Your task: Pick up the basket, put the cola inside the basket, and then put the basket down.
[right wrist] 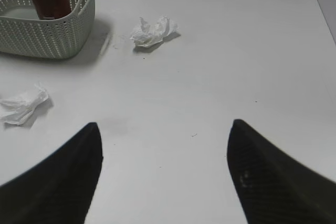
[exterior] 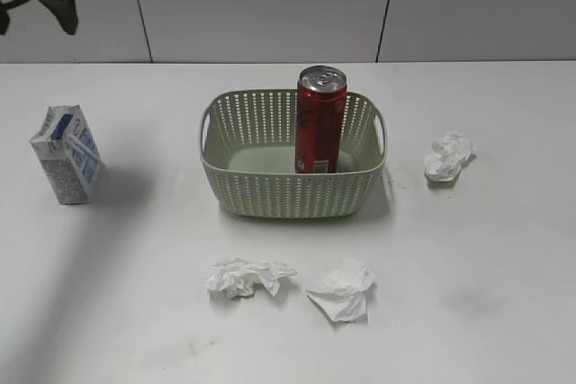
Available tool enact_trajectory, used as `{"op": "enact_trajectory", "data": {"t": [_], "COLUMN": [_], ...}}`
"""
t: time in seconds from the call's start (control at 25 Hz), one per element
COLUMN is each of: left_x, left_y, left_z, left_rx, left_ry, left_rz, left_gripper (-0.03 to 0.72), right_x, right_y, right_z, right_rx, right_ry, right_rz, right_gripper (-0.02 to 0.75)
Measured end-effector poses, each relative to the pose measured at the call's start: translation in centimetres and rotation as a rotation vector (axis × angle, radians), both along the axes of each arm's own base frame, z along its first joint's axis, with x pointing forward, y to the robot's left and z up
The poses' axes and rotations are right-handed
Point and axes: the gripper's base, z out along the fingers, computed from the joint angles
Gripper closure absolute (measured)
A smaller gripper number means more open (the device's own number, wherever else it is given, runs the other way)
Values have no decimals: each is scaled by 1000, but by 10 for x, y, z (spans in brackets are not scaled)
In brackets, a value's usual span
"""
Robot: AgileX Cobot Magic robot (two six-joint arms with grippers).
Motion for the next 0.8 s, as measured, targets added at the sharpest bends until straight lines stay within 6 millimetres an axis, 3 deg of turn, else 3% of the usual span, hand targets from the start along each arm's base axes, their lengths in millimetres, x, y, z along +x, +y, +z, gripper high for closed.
{"op": "enact_trajectory", "data": {"t": [0.16, 0.32, 0.56, 0.8], "left_x": [-5, -28, -98, -171], "left_y": [27, 24, 22, 33], "left_z": [17, 42, 75, 79], "left_rx": [-17, -32, -19, -12], "left_ry": [-36, -94, -171, -210], "left_rz": [61, 7, -68, -119], "left_gripper": [90, 97, 97, 97], "right_x": [0, 0, 0, 0], "right_y": [0, 0, 0, 0], "right_z": [0, 0, 0, 0], "right_rx": [0, 0, -1, -1], "right_ry": [0, 0, 0, 0], "right_rz": [0, 0, 0, 0], "right_gripper": [164, 164, 164, 164]}}
